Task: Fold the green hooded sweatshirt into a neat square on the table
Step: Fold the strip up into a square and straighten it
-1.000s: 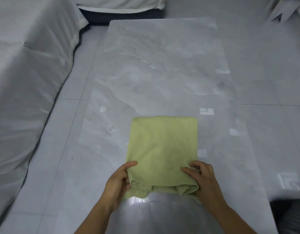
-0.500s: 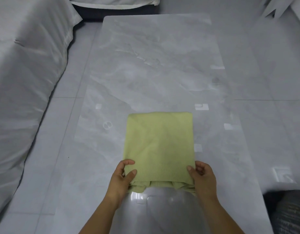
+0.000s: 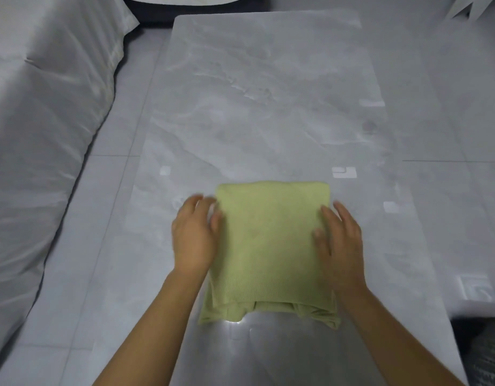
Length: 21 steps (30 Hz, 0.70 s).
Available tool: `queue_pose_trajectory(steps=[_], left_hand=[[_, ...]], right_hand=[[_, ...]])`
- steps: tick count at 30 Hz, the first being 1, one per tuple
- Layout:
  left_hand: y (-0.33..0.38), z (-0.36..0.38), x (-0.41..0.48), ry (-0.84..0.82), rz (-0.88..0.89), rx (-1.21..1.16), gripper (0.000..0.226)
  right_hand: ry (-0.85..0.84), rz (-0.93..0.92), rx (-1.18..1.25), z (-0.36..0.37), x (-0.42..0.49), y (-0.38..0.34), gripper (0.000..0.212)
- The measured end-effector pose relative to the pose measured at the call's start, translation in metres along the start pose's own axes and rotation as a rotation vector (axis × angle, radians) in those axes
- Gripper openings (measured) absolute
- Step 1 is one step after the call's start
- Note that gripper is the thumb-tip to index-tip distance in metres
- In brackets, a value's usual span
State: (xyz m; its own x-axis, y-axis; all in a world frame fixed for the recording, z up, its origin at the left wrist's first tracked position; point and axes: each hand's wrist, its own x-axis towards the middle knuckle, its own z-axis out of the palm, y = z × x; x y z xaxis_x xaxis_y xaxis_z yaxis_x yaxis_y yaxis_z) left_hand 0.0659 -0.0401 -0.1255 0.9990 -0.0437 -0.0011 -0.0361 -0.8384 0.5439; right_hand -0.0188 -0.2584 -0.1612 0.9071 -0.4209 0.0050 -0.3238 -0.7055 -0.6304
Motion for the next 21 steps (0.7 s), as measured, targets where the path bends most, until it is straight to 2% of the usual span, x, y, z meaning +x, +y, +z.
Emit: queue_pose_trajectory(steps=[1, 3, 6, 9, 15, 18, 21], left_hand=[[0.013, 0.005, 0.016, 0.026, 0.103, -0.031, 0.045], [0.028, 0.028, 0.041, -0.064, 0.260, 0.053, 0.056], [0.015, 0.068, 0.041, -0.196, 0.313, 0.294, 0.074], [-0.008, 0.091, 0.023, -0.184, 0.374, 0.458, 0.072], [-0.008, 0.096, 0.035, -0.195, 0.375, 0.488, 0.071], [-0.007, 0.090, 0.042, -0.245, 0.367, 0.426, 0.078], [-0.004, 0.076, 0.030, -0.191, 0.362, 0.298, 0.072]], right_hand=[[-0.001, -0.078, -0.029, 0.002, 0.018, -0.010, 0.052], [-0.045, -0.150, -0.079, 0.012, 0.048, -0.031, 0.059], [-0.134, -0.163, -0.258, 0.039, 0.067, -0.031, 0.068], [-0.096, -0.157, -0.399, 0.061, 0.055, -0.010, 0.067], [-0.018, -0.137, -0.403, 0.070, 0.058, -0.005, 0.055], [-0.064, -0.120, -0.393, 0.070, 0.061, -0.006, 0.057], [-0.160, -0.110, -0.305, 0.058, 0.063, -0.009, 0.067]])
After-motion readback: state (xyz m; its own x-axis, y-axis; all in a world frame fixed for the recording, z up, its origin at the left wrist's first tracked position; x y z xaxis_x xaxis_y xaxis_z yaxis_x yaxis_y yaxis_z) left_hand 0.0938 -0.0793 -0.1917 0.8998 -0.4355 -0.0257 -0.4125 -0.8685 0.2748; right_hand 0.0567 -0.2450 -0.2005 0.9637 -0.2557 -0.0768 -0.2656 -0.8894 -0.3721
